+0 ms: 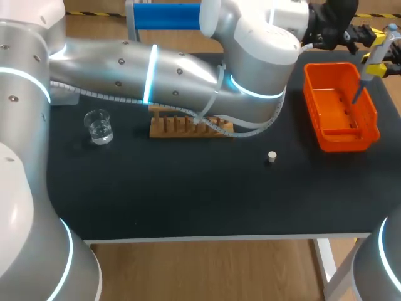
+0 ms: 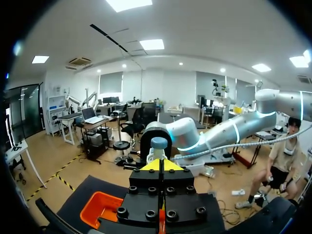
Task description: Invert the test tube, pick up the pipette, mount the tip to pipette, aspirate from beaker and dispense into the tube, eject the tip, return the pipette, and cap with the stopper.
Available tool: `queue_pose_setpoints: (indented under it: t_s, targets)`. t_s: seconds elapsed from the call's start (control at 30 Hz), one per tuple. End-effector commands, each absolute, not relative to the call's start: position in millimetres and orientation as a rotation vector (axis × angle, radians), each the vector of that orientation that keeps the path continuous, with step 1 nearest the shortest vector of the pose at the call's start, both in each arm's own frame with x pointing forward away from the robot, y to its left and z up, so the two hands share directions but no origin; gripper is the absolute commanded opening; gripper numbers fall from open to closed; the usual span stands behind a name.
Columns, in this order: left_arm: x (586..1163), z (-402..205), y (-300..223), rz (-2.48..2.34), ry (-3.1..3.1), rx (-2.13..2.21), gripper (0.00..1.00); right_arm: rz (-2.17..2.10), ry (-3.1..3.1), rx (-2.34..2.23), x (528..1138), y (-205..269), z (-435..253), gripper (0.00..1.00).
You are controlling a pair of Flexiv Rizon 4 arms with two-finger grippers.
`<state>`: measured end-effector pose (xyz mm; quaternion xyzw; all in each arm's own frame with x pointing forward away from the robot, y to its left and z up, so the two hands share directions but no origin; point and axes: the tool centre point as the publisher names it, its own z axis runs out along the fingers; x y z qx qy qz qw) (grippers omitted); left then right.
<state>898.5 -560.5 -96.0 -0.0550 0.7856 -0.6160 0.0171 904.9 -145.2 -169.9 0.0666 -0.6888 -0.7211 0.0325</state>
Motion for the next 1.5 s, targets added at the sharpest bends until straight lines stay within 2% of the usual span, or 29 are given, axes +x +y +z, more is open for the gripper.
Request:
queue_pose_setpoints:
  t_s: [0.03, 1.1, 1.5]
  targets:
    - [898.4, -129.7, -563.2, -2.027, 2.336, -0.176, 0.0, -2.213, -2.121, 0.213, 905.6, -144.0, -156.3, 0.0]
    - [917.8, -52.7, -534.6, -1.91, 2.29, -0.03, 0.0, -2.213, -2.121, 0.213, 905.6, -144.0, -156.3, 0.0]
    - [923.8, -44.2, -508.5, -1.854, 2.364, 0.063, 0.0, -2.213, -2.121, 0.213, 905.6, -144.0, -156.3, 0.0]
